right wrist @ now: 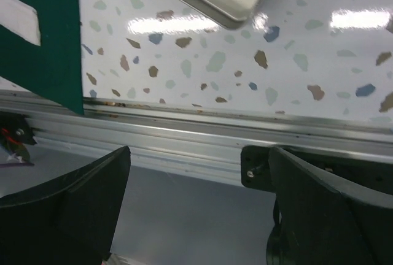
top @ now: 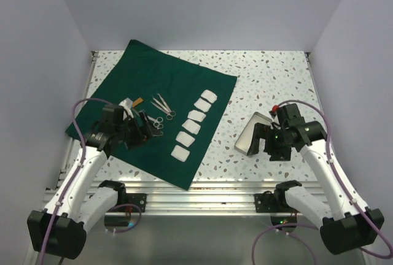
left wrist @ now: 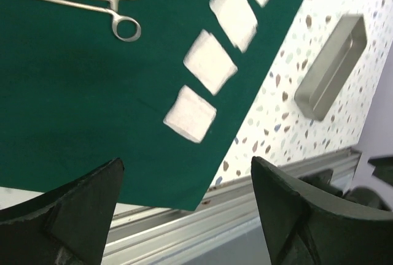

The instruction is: Prepare the surgical pack

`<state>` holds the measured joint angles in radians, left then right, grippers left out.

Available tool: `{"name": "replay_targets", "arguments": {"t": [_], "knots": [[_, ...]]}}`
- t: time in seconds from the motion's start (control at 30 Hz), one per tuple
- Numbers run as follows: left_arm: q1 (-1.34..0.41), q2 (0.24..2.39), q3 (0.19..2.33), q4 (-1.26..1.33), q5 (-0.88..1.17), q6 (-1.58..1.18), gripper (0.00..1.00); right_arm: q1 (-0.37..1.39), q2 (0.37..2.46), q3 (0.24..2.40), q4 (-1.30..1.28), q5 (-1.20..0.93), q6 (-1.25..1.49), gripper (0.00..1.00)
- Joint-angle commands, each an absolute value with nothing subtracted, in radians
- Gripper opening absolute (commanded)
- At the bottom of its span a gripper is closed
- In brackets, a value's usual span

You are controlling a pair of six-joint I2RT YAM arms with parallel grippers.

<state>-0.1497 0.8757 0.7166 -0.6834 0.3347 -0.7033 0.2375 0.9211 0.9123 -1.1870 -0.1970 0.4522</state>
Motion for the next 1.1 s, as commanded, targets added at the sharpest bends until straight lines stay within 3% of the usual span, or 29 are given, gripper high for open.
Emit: {"name": "replay_targets", "arguments": {"t": [0.0,0.2,0.33,0.53,0.87,1.07], "knots": [[-0.275,0.908,0.722,-0.706,0.316,-0.758,0.88,0.244,0.972,0.969,-1.065,-0.346,0.422,0.99],[-0.5,1.0,0.715,-0.704,0.23,-0.903,0.82,0.294,1.12,0.985,-0.948,-0.448,0.428,0.99],[-0.601,1.037,0.696,-0.664,0.204,-0.942,0.7,0.421,1.21,0.983,-0.847,-0.515,0.465,0.97],[-0.652,1.104,0.663,-0.597,0.213,-0.959,0.61,0.446,1.235,0.98,-0.738,-0.571,0.485,0.91],[-0.663,1.248,0.684,-0.496,0.137,-1.012,0.41,0.448,1.172,0.951,-0.808,-0.523,0.442,0.92],[-0.663,1.319,0.719,-0.508,0.077,-1.078,0.35,0.446,1.108,0.899,-0.844,-0.491,0.433,0.93]]}}
